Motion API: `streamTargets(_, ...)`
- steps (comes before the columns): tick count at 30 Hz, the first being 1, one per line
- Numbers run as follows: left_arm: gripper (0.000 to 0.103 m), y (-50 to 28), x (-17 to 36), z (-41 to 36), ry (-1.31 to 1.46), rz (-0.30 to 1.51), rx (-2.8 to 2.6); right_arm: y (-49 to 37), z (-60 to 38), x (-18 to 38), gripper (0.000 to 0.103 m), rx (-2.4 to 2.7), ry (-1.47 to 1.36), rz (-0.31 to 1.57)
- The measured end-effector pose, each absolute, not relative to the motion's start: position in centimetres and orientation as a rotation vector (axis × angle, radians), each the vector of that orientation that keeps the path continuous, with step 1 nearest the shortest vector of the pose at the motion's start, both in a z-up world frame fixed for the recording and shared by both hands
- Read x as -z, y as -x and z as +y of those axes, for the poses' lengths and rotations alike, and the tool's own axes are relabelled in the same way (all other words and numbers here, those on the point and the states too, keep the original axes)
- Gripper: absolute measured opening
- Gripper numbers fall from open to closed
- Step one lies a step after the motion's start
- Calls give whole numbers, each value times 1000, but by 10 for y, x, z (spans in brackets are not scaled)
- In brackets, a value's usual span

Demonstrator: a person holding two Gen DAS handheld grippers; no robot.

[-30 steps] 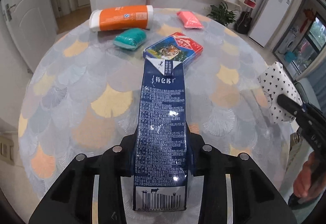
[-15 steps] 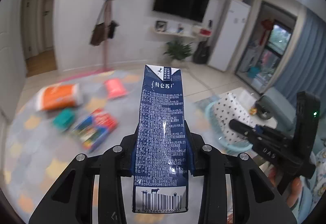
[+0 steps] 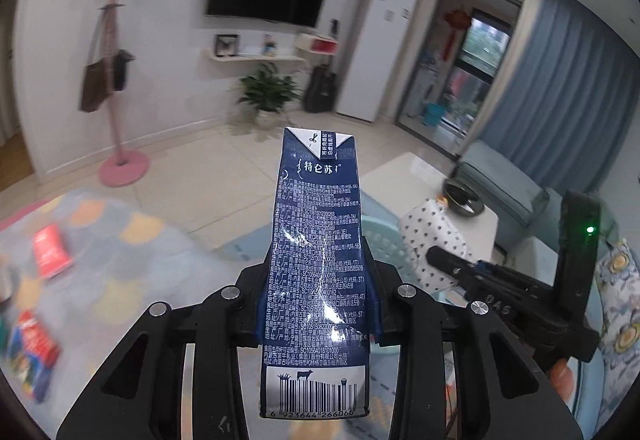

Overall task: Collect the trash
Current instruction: 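Lift the tissue pack with the right tool while the left tool lifts the blue carton, then drop the tissue pack into the basket with the right tool while the left tool drops the carton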

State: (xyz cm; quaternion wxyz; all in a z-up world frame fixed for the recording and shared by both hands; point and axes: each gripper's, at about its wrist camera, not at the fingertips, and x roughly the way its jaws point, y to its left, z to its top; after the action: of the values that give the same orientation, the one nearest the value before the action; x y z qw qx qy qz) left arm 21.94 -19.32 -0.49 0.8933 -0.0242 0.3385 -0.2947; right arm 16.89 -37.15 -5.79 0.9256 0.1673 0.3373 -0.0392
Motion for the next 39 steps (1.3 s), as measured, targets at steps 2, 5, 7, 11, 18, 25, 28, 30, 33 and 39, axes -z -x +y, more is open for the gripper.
streamTargets(2, 35, -230, 13, -218, 34, 712, 643, -174, -388, 69, 16, 131, -351, 706)
streamTargets(5, 34, -245, 25, -241, 23, 734, 673, -182, -399, 82, 16, 211, -328, 725)
streamTargets(7, 35, -255, 36, -258, 14, 758, 689, -186, -409, 93, 16, 236, -336, 746)
streamTargets(11, 35, -273, 59, -277, -3, 820, 712, -195, -425, 112, 16, 274, -355, 796)
streamTargets(18, 35, -290, 86, -295, 1, 896, 696, -208, -440, 134, 17, 293, -393, 862)
streamTargets(25, 56, -289, 84, -288, 24, 888, 683, -205, -445, 140, 61, 299, -439, 876)
streamTargets(28, 62, -283, 75, -279, 30, 862, 680, -199, -447, 135, 61, 309, -441, 857)
streamTargets(30, 65, -277, 69, -273, 39, 851, 678, -194, -448, 132, 61, 308, -455, 851)
streamTargets(33, 65, -269, 61, -261, 50, 832, 675, -189, -443, 124, 61, 300, -455, 836)
streamTargets(39, 68, -249, 38, -221, 88, 787, 642, -185, -408, 95, 63, 241, -415, 795)
